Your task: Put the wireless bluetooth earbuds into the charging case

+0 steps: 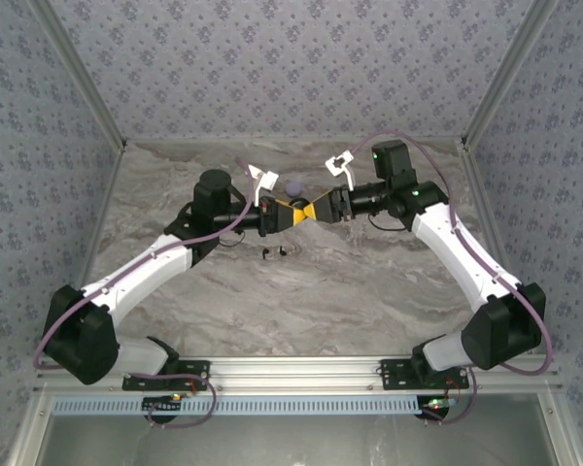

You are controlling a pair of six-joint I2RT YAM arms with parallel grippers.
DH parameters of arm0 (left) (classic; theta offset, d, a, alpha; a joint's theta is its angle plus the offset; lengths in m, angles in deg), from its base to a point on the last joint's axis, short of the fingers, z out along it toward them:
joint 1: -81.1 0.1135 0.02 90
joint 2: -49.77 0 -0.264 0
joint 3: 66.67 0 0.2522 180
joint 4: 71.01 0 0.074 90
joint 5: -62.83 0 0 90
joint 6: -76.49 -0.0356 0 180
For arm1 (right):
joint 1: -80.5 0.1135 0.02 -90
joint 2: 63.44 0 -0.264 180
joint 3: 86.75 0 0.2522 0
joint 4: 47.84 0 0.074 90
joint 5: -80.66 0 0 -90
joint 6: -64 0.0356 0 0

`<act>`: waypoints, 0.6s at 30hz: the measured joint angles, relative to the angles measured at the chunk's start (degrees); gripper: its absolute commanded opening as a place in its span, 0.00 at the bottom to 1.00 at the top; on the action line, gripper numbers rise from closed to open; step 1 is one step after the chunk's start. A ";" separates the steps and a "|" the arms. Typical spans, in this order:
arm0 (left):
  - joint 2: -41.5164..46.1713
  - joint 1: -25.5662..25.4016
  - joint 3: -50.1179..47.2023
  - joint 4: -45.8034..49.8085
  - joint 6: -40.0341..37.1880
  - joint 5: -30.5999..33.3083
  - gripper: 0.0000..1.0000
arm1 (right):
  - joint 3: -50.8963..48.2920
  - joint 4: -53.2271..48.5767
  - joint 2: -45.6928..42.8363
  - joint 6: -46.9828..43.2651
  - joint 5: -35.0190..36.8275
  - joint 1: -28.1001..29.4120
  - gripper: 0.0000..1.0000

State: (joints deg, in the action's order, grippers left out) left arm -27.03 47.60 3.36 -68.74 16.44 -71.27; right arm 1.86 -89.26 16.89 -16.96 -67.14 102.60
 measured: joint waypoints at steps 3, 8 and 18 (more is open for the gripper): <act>-0.02 0.00 -0.28 -0.09 -1.09 2.05 0.14 | -0.02 -1.38 -1.38 -0.15 2.25 0.00 0.57; 1.09 -0.68 -6.19 -5.95 -6.62 4.15 0.15 | 0.13 -4.72 -3.72 -1.49 5.84 0.04 0.59; 4.31 -4.02 -11.26 -9.88 -22.73 4.42 0.15 | 1.81 -12.13 -5.09 -5.90 10.16 2.86 0.61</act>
State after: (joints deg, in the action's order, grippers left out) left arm -22.72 43.58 -7.89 -78.61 -6.29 -66.85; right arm 3.68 -101.39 11.80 -22.86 -56.98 105.47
